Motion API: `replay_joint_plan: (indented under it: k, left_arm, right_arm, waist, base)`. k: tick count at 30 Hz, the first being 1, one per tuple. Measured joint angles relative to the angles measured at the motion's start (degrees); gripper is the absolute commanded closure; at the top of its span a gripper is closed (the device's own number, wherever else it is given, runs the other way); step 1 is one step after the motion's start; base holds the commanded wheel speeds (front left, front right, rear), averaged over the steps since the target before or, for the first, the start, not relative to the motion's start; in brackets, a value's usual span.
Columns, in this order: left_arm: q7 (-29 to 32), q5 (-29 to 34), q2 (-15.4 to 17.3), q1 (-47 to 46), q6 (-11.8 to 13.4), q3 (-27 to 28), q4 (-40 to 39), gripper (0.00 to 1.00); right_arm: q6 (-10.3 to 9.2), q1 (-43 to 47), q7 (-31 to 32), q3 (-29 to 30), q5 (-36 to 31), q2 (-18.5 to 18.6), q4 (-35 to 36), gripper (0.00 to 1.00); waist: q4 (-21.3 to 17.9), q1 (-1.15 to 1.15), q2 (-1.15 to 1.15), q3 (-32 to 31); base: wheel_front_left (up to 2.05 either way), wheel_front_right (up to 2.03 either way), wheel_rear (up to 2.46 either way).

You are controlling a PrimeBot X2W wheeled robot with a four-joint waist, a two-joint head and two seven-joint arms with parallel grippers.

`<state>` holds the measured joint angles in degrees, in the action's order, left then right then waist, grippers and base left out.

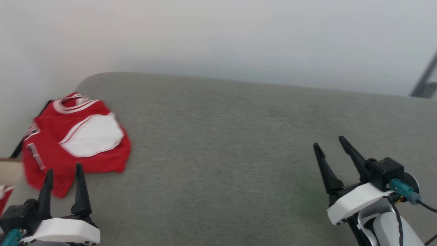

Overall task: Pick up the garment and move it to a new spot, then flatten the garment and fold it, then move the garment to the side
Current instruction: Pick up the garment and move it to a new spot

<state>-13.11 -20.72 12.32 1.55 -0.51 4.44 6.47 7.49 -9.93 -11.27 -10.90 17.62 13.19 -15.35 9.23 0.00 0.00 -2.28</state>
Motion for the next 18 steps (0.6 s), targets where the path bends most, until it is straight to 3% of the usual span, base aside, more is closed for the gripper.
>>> replay_joint_plan:
  k: [18]
  left_arm:
    - [1.44,-0.89,0.92,2.31,1.03,0.59,-1.43,0.00]
  right_arm:
    - [0.00,-1.29,-0.37,-4.42,1.48,-0.23,-2.22,0.00]
  waist:
    - [13.25,0.00,0.00,-1.72]
  base:
    - [0.00,0.00,0.00]
